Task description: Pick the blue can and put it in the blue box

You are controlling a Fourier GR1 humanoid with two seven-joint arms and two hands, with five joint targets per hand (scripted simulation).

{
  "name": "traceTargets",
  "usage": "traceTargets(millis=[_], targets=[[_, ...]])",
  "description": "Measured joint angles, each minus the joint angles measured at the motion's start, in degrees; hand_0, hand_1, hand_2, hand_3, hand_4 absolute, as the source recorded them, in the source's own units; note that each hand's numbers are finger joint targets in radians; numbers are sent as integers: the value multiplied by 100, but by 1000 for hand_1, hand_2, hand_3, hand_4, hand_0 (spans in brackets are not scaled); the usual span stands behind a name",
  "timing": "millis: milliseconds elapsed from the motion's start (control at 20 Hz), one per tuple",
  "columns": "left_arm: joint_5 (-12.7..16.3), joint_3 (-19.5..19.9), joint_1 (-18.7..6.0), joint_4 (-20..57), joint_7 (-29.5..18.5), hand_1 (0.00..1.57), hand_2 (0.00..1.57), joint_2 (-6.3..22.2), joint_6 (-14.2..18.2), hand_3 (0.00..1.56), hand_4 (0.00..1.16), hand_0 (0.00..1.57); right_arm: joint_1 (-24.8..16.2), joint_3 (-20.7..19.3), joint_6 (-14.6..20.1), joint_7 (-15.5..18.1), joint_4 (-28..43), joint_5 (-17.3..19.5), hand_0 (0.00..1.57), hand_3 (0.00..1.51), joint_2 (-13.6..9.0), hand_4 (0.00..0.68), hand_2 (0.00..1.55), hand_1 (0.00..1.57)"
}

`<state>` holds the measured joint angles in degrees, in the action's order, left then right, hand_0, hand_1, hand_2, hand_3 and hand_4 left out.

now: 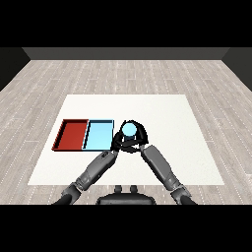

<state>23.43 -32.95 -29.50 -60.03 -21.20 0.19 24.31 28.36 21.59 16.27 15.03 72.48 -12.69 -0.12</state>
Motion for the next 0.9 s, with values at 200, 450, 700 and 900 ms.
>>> traceTargets(millis=[200, 450, 700, 900], targets=[[210, -109, -95, 234, -210, 0, 0, 23, -28, 0, 0, 0, -62, 350, 254, 157, -26, -74, 1439, 1355, -16, 521, 1448, 1439], [298, -221, -337, 356, -158, 0, 0, 110, 148, 0, 0, 0, 49, 440, 384, 40, 11, -22, 1443, 1360, -61, 483, 1447, 1443], [363, -248, -303, 435, -215, 0, 387, 151, 317, 0, 775, 0, 96, 671, 547, 24, 15, -74, 1448, 1365, -102, 511, 1456, 1448], [488, -317, -279, 404, -170, 1571, 1571, 133, 640, 1483, 1138, 1571, 89, 687, 518, 94, 18, -150, 1428, 1378, -117, 524, 1462, 1428]])
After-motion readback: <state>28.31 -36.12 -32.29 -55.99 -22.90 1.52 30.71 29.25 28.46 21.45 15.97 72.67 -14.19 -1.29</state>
